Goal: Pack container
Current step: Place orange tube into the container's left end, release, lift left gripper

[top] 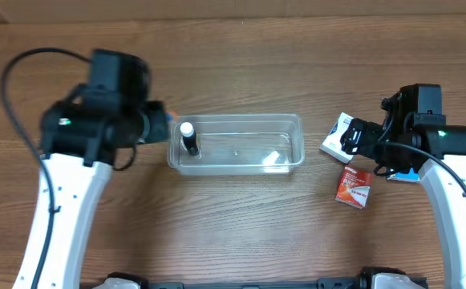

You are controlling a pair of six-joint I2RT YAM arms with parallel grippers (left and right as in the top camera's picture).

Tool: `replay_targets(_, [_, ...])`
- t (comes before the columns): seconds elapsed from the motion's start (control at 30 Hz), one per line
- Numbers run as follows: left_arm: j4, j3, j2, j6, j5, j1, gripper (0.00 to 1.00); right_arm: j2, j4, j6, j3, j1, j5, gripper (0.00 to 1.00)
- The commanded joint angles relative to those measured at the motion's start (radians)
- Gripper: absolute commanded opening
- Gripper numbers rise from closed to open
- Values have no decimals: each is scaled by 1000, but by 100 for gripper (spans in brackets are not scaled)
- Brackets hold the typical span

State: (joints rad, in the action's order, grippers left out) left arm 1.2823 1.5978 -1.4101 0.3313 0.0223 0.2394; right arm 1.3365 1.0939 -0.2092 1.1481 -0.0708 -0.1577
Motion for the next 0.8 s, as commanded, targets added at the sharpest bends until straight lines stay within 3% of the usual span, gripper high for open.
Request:
replay_targets(0.0, [11, -16, -50, 31, -10, 58, 4, -5, -3, -4, 31, -3, 0, 100])
replay_targets(0.4, [-6, -130, -230, 32, 4, 63, 4, -5, -3, -4, 31, -3, 0, 100])
replay_targets(0.5, [-35, -170, -266, 31, 1, 63, 9, -5, -3, -4, 31, -3, 0, 100])
replay_targets(0.77, [-115, -236, -334, 28, -7, 63, 12, -5, -3, -4, 31, -3, -1, 100])
